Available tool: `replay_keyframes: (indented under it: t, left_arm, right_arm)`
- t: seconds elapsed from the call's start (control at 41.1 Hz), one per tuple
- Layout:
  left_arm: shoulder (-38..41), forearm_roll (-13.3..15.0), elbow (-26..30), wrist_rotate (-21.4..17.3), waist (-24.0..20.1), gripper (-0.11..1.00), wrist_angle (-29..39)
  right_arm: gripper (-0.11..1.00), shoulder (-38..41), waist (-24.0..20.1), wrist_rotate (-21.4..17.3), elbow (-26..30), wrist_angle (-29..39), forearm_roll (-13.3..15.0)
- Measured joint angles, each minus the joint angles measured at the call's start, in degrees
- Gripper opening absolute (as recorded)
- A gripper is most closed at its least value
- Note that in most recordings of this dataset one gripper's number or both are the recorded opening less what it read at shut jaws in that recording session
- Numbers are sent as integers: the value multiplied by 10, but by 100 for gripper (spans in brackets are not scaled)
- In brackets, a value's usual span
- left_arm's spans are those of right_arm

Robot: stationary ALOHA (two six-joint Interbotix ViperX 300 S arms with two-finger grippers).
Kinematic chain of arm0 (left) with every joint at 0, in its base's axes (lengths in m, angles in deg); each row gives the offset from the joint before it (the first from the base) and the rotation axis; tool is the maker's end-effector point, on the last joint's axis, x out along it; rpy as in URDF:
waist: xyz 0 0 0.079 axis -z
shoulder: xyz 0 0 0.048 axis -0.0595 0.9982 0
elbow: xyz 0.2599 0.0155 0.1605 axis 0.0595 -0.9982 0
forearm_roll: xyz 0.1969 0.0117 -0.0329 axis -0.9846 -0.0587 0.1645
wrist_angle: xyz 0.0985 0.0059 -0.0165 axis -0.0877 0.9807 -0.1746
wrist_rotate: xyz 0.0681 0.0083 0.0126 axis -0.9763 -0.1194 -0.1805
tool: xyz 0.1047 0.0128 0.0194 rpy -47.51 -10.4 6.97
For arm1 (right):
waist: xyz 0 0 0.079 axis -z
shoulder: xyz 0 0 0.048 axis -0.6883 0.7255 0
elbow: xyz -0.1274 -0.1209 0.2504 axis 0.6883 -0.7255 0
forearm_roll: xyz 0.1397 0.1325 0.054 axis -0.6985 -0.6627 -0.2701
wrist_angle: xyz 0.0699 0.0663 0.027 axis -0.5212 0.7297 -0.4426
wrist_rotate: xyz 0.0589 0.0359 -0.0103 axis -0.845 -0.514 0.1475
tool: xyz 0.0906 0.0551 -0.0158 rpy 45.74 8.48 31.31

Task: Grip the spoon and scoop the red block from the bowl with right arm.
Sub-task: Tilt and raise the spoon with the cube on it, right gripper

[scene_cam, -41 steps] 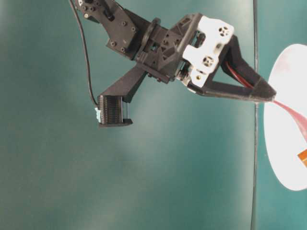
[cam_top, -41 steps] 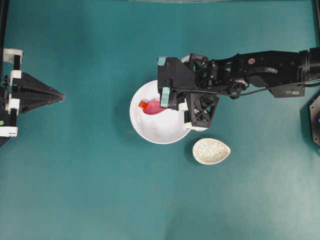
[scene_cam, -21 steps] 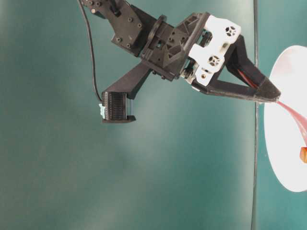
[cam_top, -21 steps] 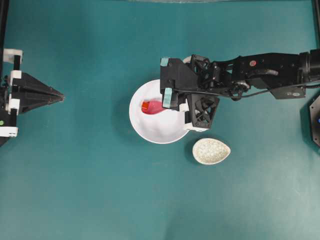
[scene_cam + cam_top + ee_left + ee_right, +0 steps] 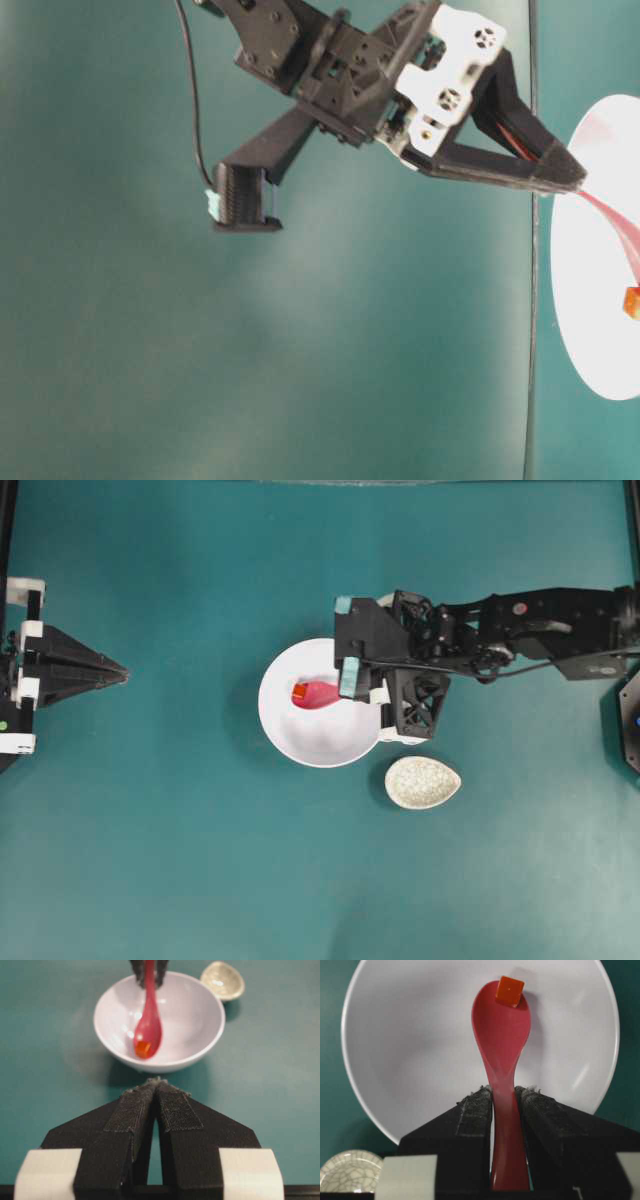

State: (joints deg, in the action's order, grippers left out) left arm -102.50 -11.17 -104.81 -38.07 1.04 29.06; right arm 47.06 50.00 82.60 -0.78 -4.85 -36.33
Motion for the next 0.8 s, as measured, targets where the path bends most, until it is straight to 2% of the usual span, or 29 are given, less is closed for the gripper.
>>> replay_keyframes:
  t: [0.365,0.803]
  left_arm:
    - [0,0,0,0,0,0,0]
    - [0,0,0,0,0,0,0]
  right_arm:
    - [24,-33,-14,0,-46,-66,0]
    - [24,-81,-35,0,-139,-207,0]
